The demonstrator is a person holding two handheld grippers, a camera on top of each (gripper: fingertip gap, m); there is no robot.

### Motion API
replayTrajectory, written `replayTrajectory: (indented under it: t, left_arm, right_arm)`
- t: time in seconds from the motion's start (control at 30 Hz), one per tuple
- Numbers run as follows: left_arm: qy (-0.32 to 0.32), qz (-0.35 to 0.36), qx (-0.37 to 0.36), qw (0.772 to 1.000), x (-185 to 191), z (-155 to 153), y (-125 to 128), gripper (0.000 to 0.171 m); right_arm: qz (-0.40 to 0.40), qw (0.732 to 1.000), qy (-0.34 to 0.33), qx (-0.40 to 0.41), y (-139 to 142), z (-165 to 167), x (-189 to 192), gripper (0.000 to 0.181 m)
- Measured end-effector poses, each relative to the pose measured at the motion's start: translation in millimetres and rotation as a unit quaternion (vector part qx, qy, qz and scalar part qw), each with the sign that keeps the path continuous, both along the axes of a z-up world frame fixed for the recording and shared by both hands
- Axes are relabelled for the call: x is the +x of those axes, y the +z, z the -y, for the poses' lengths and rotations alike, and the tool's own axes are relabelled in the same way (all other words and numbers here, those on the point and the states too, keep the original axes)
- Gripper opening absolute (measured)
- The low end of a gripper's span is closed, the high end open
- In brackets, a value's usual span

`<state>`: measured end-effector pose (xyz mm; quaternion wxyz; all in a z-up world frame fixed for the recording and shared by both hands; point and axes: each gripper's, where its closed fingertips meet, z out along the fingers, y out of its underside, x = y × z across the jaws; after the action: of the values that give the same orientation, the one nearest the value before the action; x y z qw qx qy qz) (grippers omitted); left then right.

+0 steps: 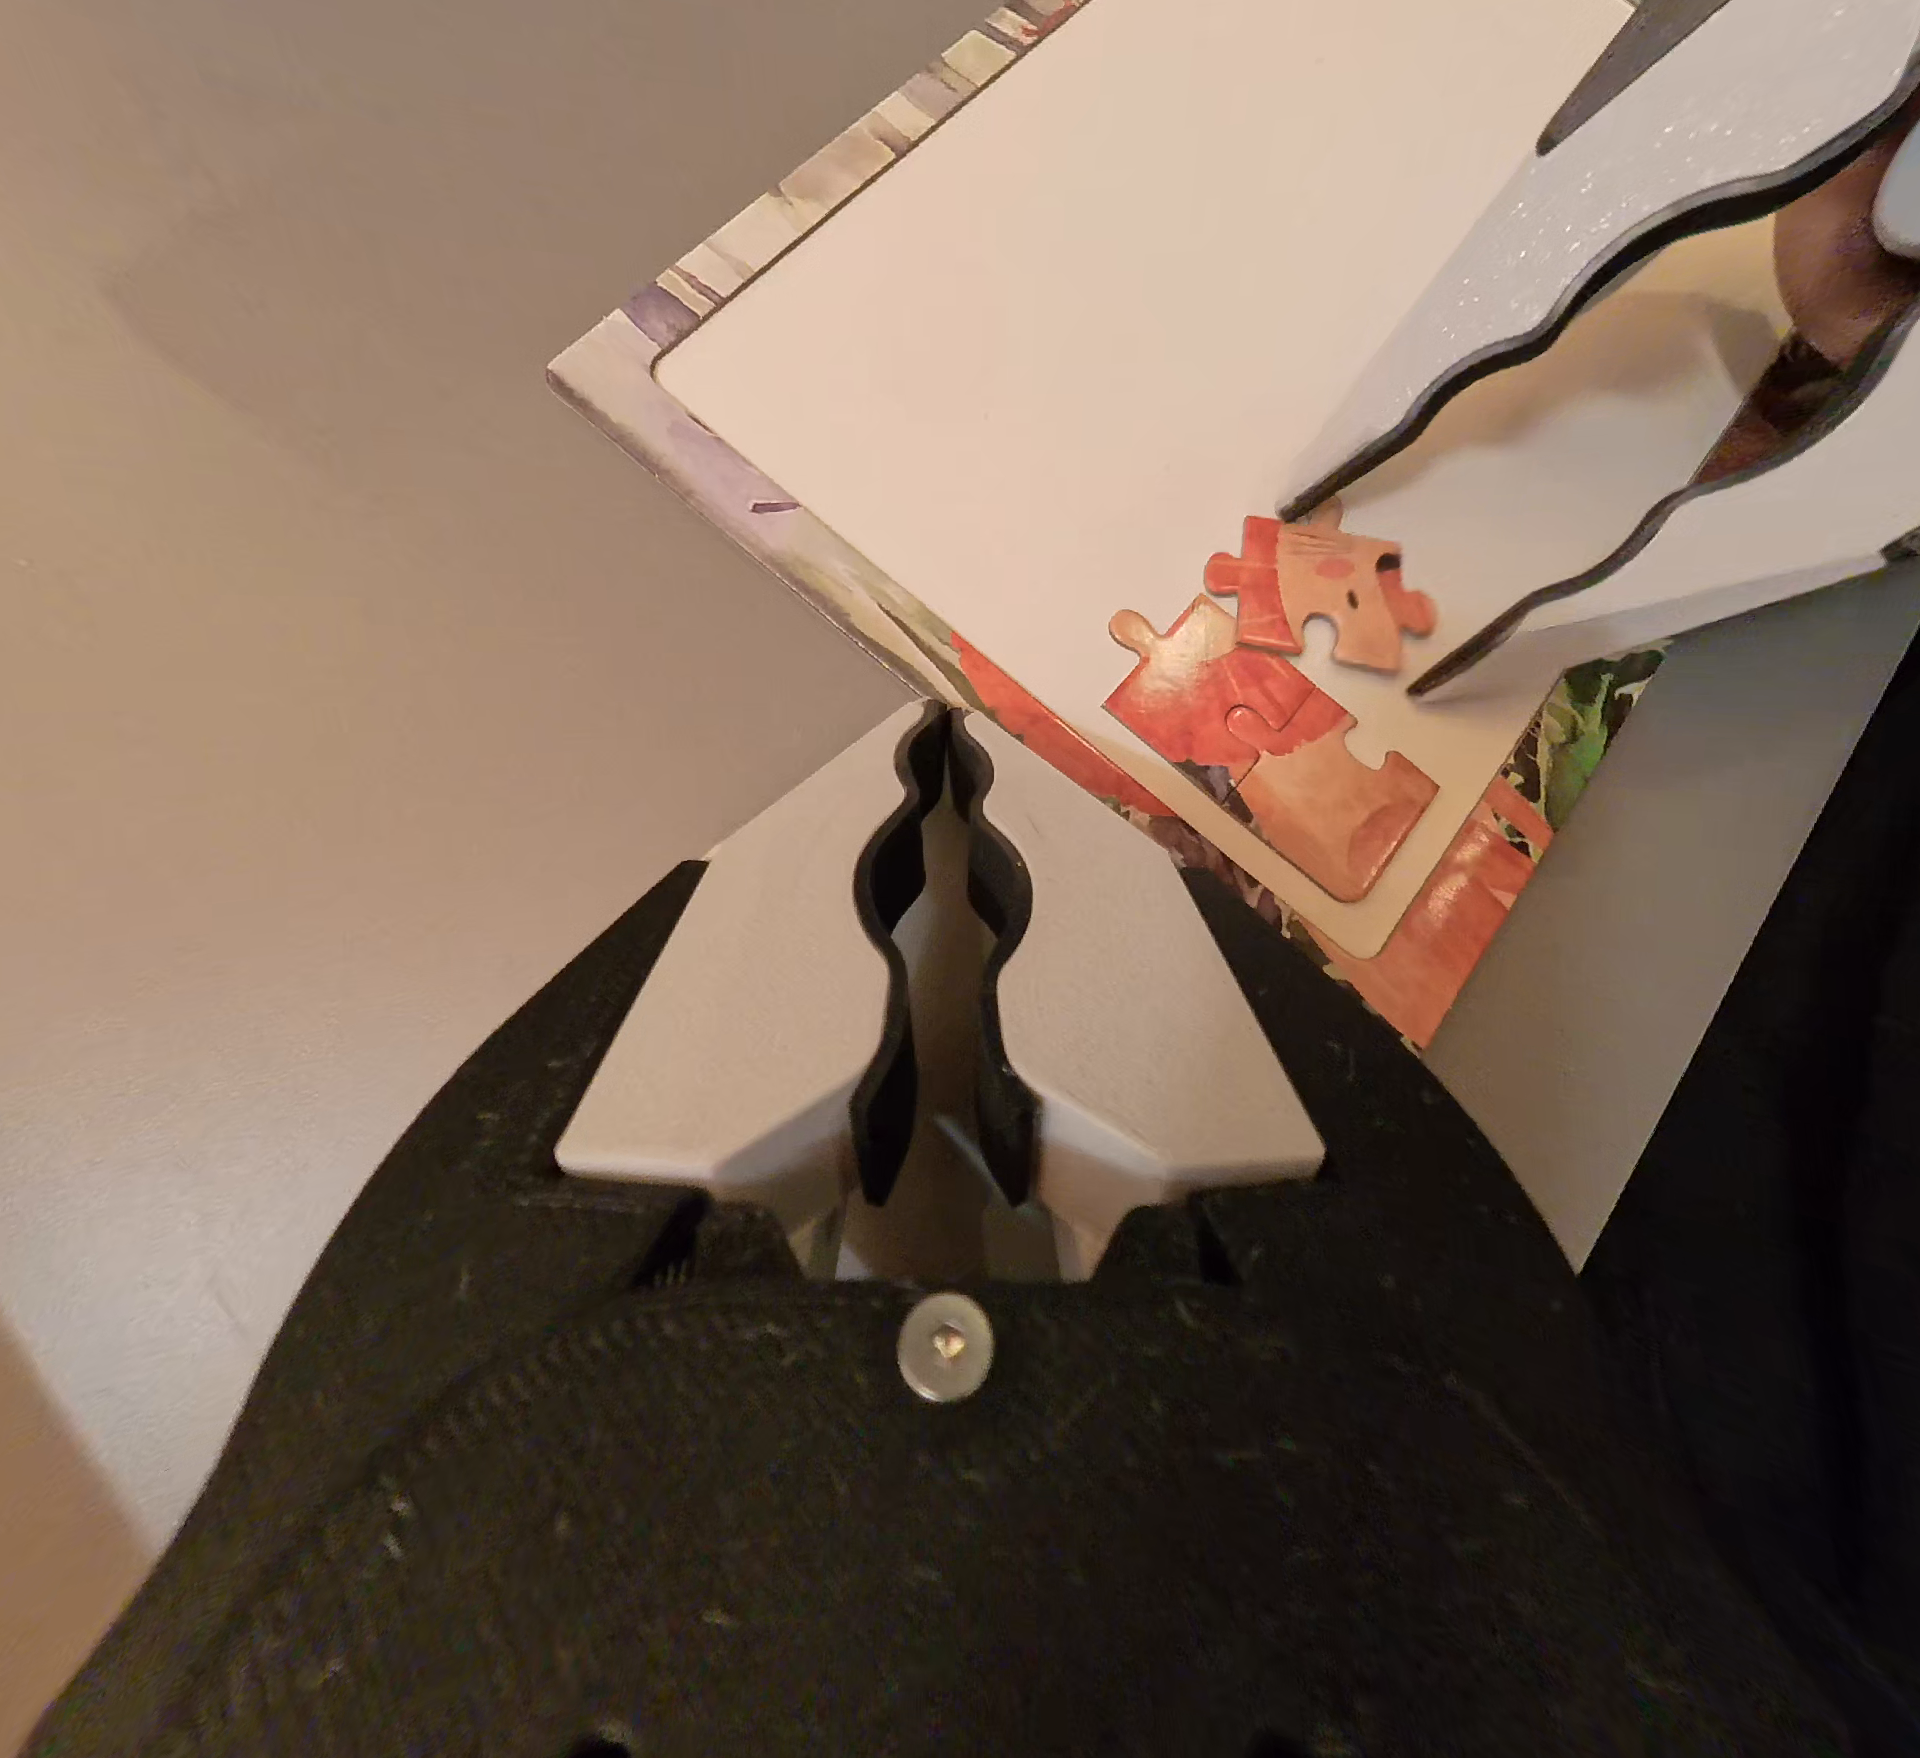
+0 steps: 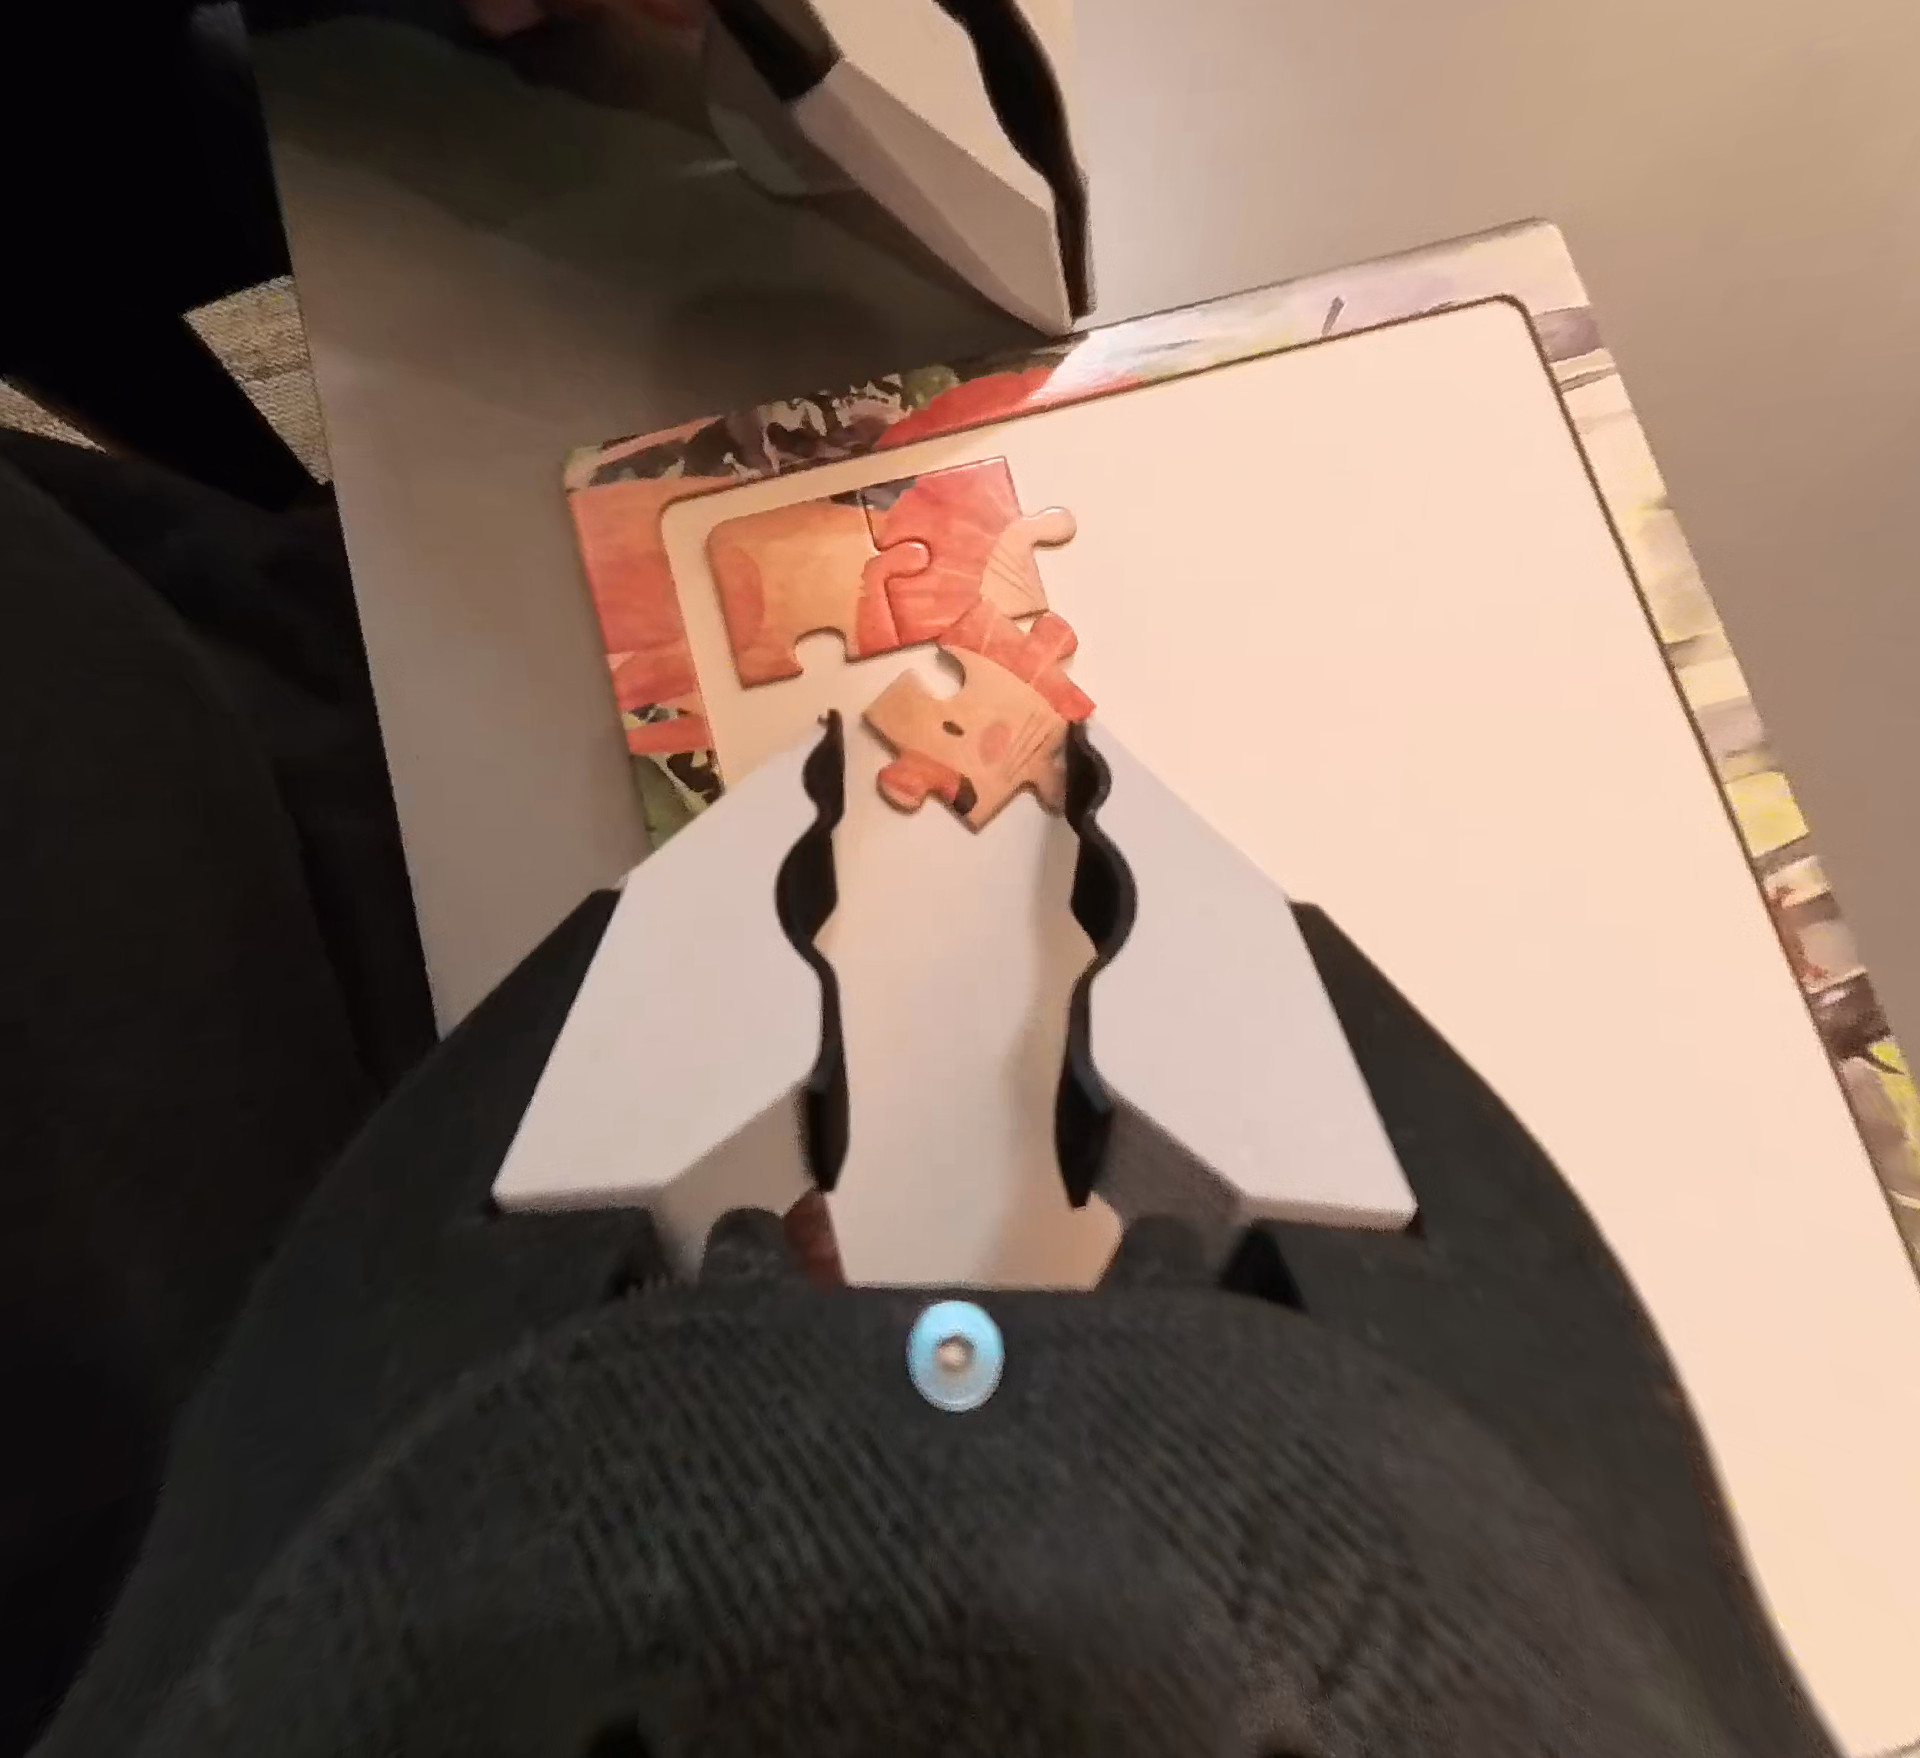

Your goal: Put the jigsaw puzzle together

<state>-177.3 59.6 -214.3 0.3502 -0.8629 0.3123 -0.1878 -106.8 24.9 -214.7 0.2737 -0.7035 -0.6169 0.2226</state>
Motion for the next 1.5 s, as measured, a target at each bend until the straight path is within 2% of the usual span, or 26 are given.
replayTrajectory:
  t: [0.13, 0.3, 0.5, 1.13, 1.5]
  left_arm:
    - [-0.001, -0.001, 0.001, 1.0, 0, 0, 0, 0.0]
    - [-0.001, -0.002, 0.001, 1.0, 0, 0, 0, 0.0]
    - [-0.002, -0.002, 0.002, 1.0, 0, 0, 0, 0.0]
    - [-0.002, -0.005, 0.005, 1.0, 0, 0, 0, 0.0]
    - [-0.002, -0.006, 0.006, 1.0, 0, 0, 0, 0.0]
  right_arm:
    - [0.009, 1.0, -0.003, -0.012, -1, -1, 1, 0.042]
    - [0.012, 0.999, -0.034, -0.016, -1, -7, 3, 0.032]
    - [0.016, 0.997, -0.07, -0.022, -1, -10, 5, 0.031]
    - [0.031, 0.998, -0.051, 0.011, 0, -10, 12, 0.035]
    - [0.025, 0.998, -0.06, 0.003, 3, -14, 16, 0.036]
